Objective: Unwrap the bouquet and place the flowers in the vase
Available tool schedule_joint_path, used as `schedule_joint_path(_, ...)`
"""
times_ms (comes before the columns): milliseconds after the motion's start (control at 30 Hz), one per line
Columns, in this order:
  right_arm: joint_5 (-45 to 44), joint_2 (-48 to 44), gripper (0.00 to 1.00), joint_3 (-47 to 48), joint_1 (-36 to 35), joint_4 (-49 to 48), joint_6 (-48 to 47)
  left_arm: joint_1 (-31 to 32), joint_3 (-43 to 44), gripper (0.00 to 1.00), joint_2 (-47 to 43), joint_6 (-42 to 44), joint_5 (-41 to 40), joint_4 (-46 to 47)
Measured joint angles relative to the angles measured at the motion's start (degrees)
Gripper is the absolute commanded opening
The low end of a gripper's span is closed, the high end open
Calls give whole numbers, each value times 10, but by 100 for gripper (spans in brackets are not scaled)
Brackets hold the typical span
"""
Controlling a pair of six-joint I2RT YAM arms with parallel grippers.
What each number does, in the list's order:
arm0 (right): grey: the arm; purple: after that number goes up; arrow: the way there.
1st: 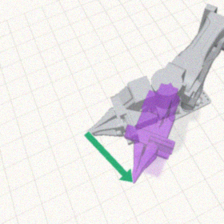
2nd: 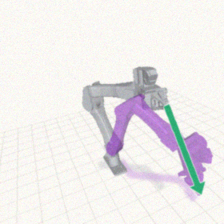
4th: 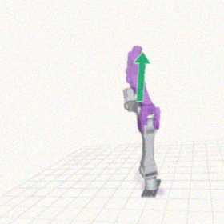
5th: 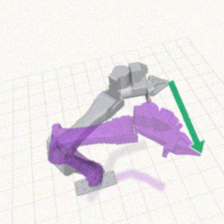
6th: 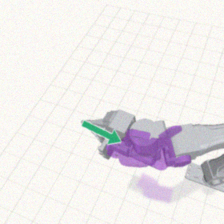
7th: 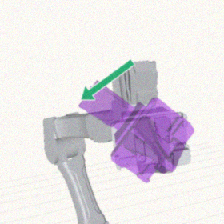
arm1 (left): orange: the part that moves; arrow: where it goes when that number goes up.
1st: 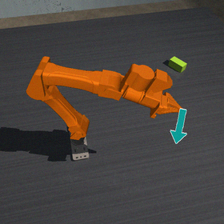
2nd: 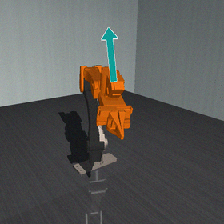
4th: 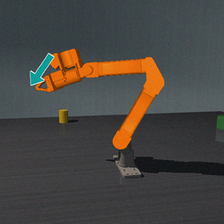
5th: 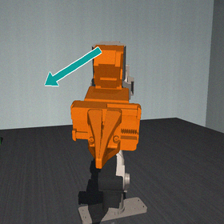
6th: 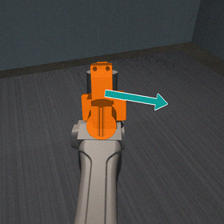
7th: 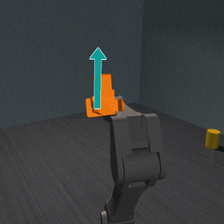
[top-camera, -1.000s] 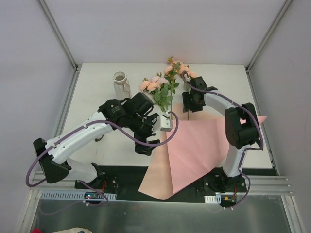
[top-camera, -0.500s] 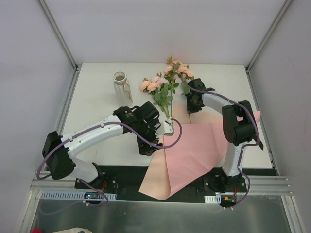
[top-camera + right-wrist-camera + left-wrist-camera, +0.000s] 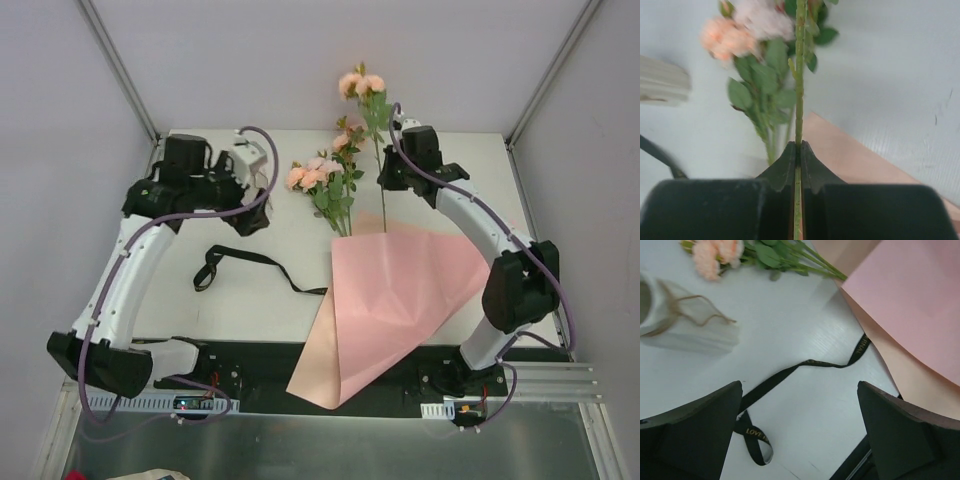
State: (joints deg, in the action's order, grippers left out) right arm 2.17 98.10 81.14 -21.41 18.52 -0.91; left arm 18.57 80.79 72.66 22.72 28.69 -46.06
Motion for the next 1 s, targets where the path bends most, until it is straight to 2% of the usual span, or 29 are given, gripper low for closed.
schedule_joint_path(167,15,-53,1,61,-37,-52,-2,-144,40,99,-44,-1,37,-3)
schedule_joint_path(333,26,-48,1,152,-100,-120,-9,-275,43,99,-41,-9,67,-10)
schedule_joint_path(467,47,-21,1,195,-156,-267,-26,-352,39,99,-36,-12,81,-14)
schedule_joint_path(533,57,6,1,222,-179,-320,-33,-377,30,99,-37,-13,96,-15)
schedule_joint_path(667,72,106,1,356,-204,-389,-43,-416,-1,99,-38,-12,115,-18)
schedule_joint_path(800,73,181,1,441,-217,-451,-52,-437,-33,99,-38,-9,129,-24)
schedule_joint_path(1000,71,249,1,481,-227,-504,-61,-451,-66,99,-41,2,146,-28)
